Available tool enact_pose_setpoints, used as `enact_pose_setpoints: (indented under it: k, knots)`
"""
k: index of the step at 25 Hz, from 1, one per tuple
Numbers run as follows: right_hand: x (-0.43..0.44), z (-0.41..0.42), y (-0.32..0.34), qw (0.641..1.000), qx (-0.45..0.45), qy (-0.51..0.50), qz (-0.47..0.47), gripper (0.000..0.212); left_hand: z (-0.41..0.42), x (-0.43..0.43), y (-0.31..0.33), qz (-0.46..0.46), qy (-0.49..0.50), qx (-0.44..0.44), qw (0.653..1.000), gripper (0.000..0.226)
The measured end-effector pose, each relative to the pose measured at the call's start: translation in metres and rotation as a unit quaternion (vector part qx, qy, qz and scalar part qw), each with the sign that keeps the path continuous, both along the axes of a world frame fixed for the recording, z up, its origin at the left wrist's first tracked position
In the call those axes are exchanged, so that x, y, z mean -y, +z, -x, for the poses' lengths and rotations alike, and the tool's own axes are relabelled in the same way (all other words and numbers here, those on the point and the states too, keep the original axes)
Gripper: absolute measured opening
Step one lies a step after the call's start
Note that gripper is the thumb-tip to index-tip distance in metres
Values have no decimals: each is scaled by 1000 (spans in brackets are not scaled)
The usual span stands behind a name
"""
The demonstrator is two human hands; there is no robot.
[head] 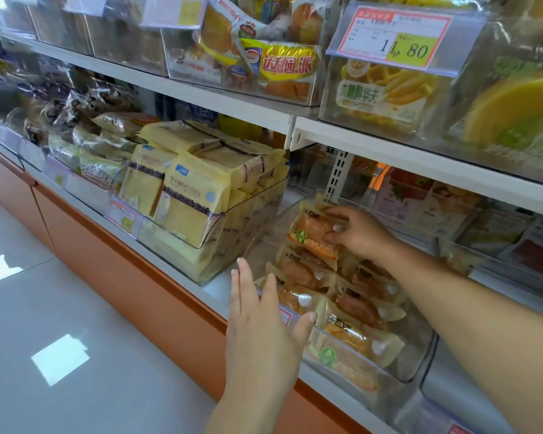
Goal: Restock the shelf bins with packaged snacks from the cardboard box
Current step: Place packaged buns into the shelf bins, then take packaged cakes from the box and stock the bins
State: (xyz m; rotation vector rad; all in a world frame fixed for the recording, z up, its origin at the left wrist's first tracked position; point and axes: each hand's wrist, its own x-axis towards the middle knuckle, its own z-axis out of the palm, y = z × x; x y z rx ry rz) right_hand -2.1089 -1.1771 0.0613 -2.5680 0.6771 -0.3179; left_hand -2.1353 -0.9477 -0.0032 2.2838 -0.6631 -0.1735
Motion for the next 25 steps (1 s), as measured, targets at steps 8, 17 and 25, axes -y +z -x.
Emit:
enact_pose_setpoints:
  k: [8, 17, 25]
  knots:
    - [-3, 21, 10, 997, -52, 3, 50, 66, 2, 0, 1, 28, 22, 7, 999, 78]
    - [-64, 186, 41, 988, 145, 10, 57, 38, 90, -10, 30, 90, -59, 101, 989, 56]
    - [-105, 434, -33, 987, 61, -76, -126, 23, 263, -15, -22, -62, -430, 71, 898, 49]
